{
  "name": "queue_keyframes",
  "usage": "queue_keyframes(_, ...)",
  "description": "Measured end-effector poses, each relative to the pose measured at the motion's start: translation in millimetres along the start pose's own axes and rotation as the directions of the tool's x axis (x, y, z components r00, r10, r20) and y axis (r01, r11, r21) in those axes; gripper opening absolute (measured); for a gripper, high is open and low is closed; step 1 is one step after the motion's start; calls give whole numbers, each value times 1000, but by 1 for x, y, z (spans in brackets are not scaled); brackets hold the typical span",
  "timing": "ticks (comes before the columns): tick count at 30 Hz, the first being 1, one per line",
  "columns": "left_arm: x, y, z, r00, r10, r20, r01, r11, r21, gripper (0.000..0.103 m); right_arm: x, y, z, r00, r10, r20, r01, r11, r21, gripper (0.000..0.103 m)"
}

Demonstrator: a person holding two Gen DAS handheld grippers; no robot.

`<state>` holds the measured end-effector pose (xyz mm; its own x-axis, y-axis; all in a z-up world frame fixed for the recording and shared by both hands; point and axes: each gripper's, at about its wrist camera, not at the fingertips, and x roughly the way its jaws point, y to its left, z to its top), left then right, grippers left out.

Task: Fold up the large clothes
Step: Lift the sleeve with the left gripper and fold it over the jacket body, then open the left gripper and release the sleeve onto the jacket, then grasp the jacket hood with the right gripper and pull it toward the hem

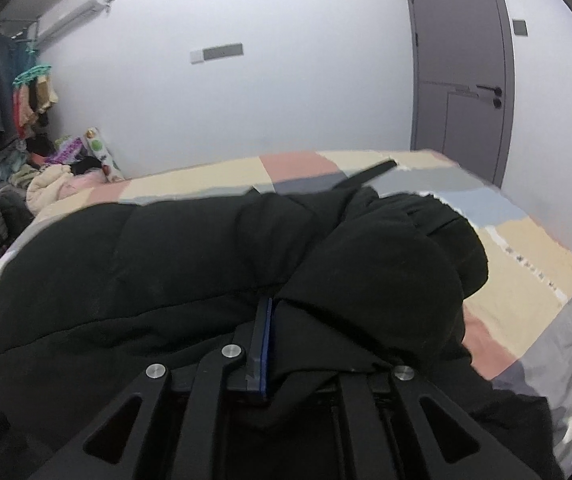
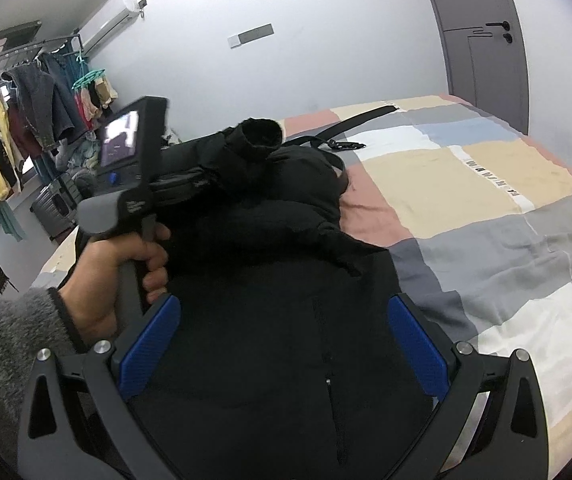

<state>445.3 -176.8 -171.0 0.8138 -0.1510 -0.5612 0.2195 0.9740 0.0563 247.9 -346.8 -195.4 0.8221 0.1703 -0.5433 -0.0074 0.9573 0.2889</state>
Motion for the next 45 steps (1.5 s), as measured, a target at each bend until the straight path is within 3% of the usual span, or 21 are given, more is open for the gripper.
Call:
queue_keyframes(2, -13, 0, 4, 1000, 11, 2, -11, 1000, 2, 10, -1, 0, 1, 1000, -6, 5, 6, 1000, -1, 103)
queue_keyframes(5, -29, 6, 5, 999, 25, -23, -25, 1000, 5, 26, -3, 0, 1, 1000, -9, 7, 9, 1000, -8, 103)
queue_keyframes(7, -42, 11, 5, 999, 44, -20, -44, 999, 3, 61, -5, 2, 1, 1000, -12, 12, 12, 1000, -20, 103)
queue_keyframes(9, -59, 17, 4, 998, 55, -1, -55, 998, -3, 78, -6, 3, 0, 1000, -14, 15, 15, 1000, -26, 103)
queue_keyframes(20, -179, 63, -11, 995, 63, 75, -59, 997, -55, 78, -23, 12, -1, 999, -2, 34, 4, 999, -46, 103)
queue_keyframes(25, -239, 90, -38, 996, -42, 78, 53, 987, -151, 78, -38, 24, -8, 999, 19, 45, -16, 997, -72, 103)
queue_keyframes(31, -285, 104, -70, 993, -43, 106, 59, 987, -150, 78, -56, 39, -13, 996, 70, 47, -66, 995, -78, 103)
queue_keyframes(34, -300, 117, -84, 991, -38, 127, 59, 984, -167, 78, -69, 49, -20, 994, 95, 58, -88, 991, -105, 103)
queue_keyframes(37, -303, 131, -98, 990, -17, 138, 43, 982, -184, 78, -71, 59, -25, 995, 70, 66, -59, 985, -160, 103)
queue_keyframes(45, -267, 166, -123, 993, 3, 116, 24, 972, -235, 78, -33, 63, -3, 999, 24, -33, -28, 992, -119, 103)
